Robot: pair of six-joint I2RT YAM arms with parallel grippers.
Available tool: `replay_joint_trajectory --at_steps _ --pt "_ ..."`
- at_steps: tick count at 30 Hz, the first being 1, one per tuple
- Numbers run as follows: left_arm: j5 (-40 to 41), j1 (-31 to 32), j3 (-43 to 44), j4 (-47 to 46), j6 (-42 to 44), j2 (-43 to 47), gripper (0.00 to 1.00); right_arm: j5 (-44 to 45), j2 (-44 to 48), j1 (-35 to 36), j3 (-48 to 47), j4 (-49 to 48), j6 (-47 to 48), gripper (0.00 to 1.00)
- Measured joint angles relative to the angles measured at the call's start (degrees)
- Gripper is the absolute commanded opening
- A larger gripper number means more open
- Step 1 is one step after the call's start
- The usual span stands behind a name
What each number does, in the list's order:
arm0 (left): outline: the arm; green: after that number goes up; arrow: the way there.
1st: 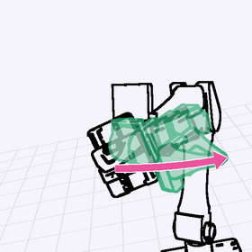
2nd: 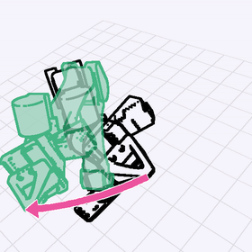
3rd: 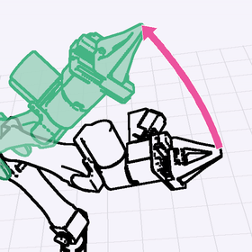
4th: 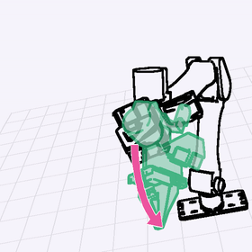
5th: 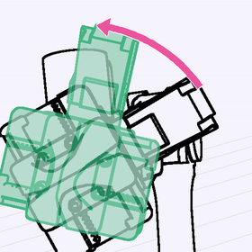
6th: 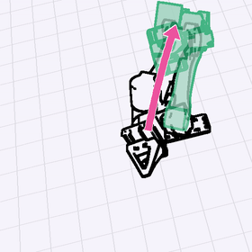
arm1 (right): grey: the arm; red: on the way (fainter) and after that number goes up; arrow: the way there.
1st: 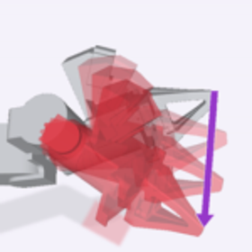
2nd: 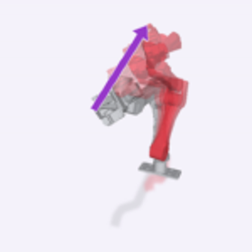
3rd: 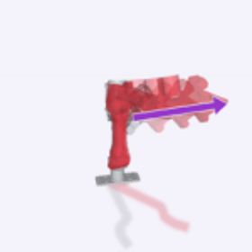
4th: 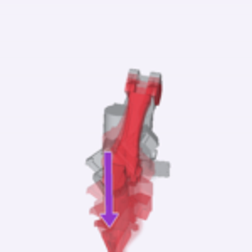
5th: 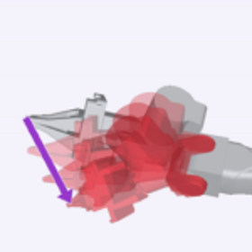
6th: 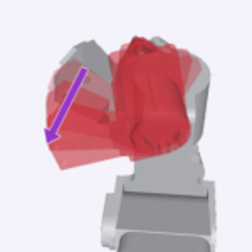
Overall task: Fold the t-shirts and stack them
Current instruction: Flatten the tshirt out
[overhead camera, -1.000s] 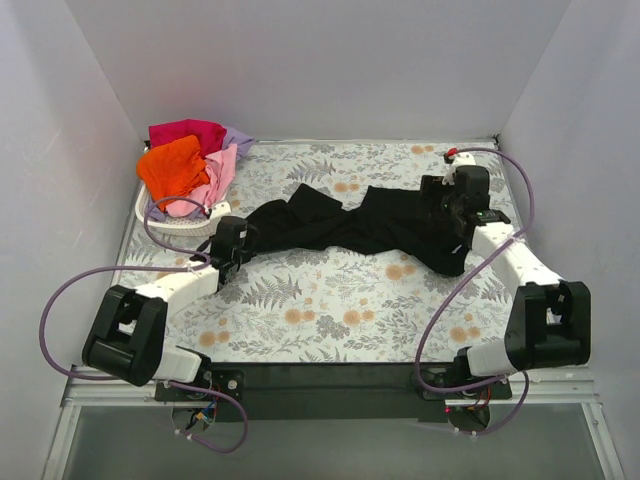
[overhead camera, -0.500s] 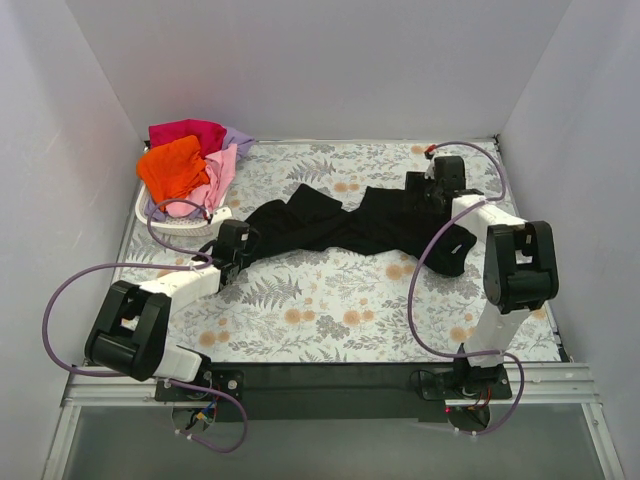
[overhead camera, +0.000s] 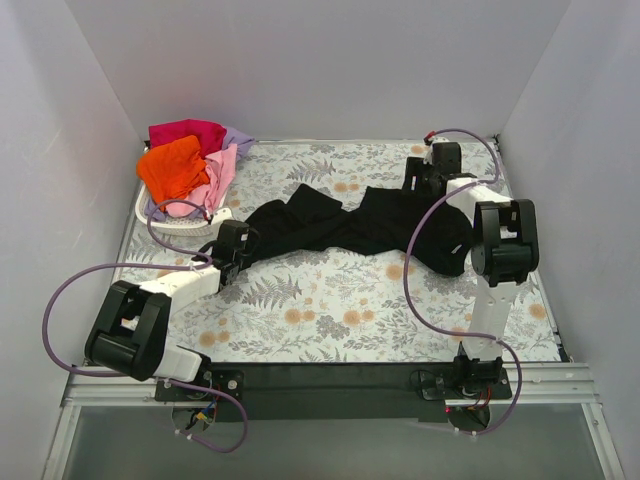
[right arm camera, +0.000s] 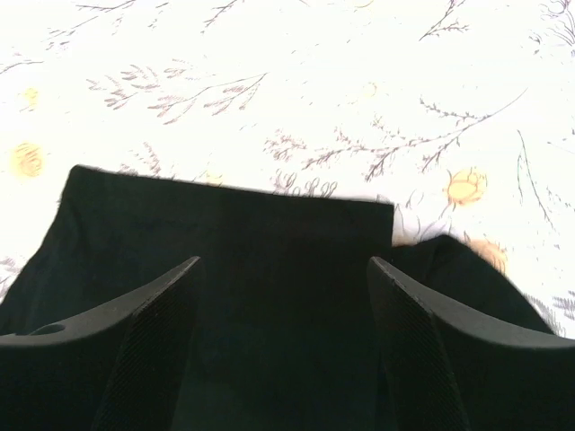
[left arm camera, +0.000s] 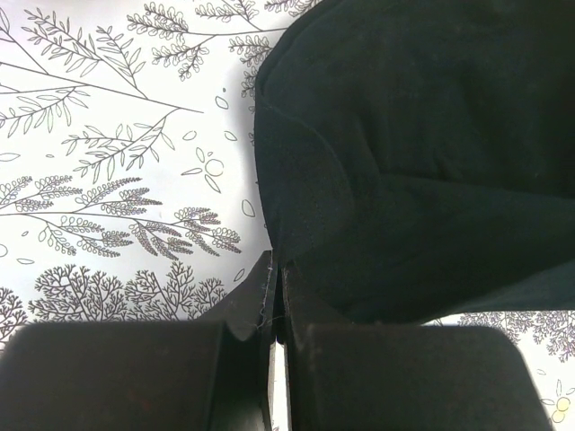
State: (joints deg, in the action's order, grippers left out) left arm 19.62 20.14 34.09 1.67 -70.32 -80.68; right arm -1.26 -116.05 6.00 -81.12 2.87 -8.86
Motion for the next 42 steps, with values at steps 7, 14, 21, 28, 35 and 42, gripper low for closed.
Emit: replay_joint_trajectory --at_steps 7,14,21,28,35,42 --pt "-0.2 0.0 -0.3 -0.3 0.0 0.1 0.00 -0.6 -6.1 -1.3 -4.6 0.1 0.0 0.66" --pt "-0.2 0.0 -0.9 -0.3 0.0 0.7 0.00 -0.8 -7.6 -2.2 -5.7 0.2 0.0 0.65" --pt "-0.2 0.0 -0.9 -0.3 0.0 0.9 0.00 -0.9 -8.7 -2.6 -7.3 1.4 -0.2 0.47" --pt "-0.2 0.0 -0.9 -0.3 0.0 1.0 0.00 -1.9 -9.8 -2.6 -8.8 2.9 -0.1 0.01" --pt "-0.2 0.0 -0.7 -0.3 0.0 1.0 0.00 -3.5 -7.5 -2.6 -6.9 2.9 -0.4 0.01" --pt "-0.2 0.0 4.7 0.9 0.3 1.0 0.00 -6.2 17.0 -2.4 7.8 0.7 -1.2 0.01"
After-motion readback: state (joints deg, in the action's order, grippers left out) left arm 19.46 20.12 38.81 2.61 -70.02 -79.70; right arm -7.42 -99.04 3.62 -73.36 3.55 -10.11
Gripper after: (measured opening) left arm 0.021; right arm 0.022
